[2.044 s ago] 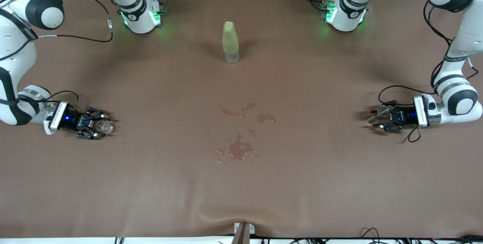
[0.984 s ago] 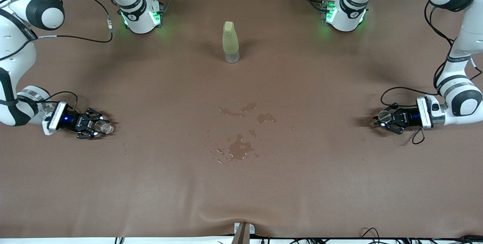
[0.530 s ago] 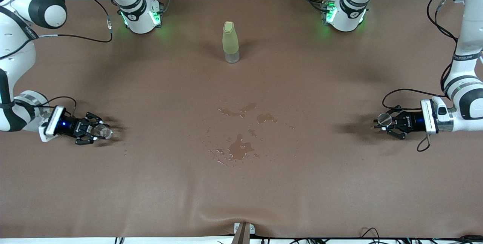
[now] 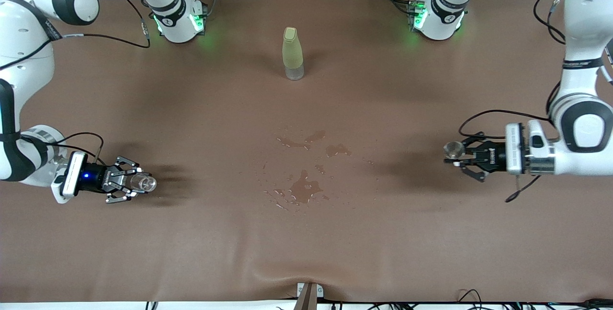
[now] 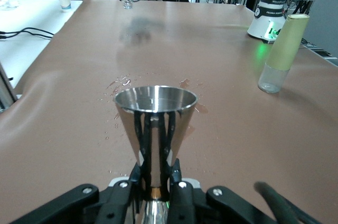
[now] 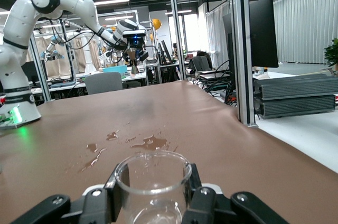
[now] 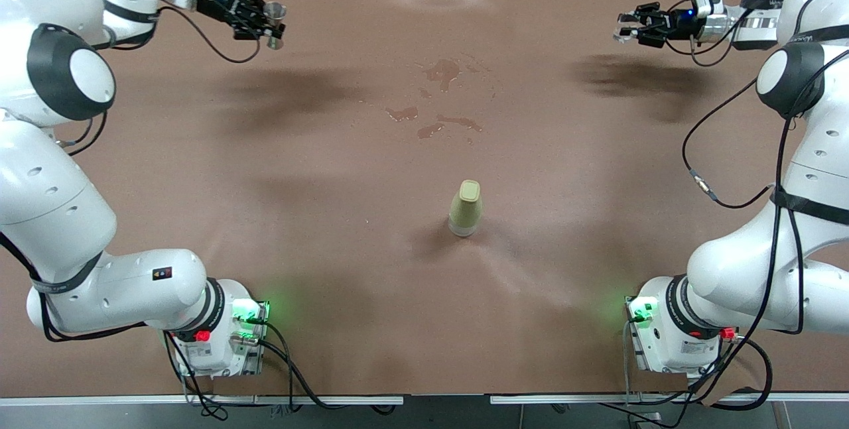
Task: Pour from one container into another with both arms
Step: 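Lift the beaker and jigger, bringing both grippers together mid-table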
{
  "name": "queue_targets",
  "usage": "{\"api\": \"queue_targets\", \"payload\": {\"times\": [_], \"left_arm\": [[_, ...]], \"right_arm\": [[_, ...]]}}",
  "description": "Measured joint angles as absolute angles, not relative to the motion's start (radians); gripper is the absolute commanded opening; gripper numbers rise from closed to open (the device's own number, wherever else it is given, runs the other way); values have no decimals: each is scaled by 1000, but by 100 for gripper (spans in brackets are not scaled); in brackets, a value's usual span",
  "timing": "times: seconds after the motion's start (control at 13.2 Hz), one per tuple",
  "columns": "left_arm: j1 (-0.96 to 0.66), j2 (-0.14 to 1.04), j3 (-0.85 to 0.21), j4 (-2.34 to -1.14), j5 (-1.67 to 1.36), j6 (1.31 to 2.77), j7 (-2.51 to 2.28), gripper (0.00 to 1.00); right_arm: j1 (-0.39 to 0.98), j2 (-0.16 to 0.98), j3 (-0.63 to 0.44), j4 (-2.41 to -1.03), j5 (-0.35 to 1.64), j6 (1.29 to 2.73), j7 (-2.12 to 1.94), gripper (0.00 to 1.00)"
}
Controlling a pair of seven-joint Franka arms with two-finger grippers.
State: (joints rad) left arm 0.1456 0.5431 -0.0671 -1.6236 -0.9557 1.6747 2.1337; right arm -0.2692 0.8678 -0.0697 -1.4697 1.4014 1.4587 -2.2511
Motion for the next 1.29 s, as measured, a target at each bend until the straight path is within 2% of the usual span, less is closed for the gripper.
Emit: {"api": "queue_targets", "payload": {"times": [0.61,1.29], "left_arm": [[-108,553,-72,-1641,-1018,1882,2116,0],[-358,699,-73,-1654,-1431,2040,2306,0]], "right_arm": [[-195,750,-65,-1464,1449,1466,-2014,33],[-62,723,-53,-1488,1610,1522,-2012,34]]}}
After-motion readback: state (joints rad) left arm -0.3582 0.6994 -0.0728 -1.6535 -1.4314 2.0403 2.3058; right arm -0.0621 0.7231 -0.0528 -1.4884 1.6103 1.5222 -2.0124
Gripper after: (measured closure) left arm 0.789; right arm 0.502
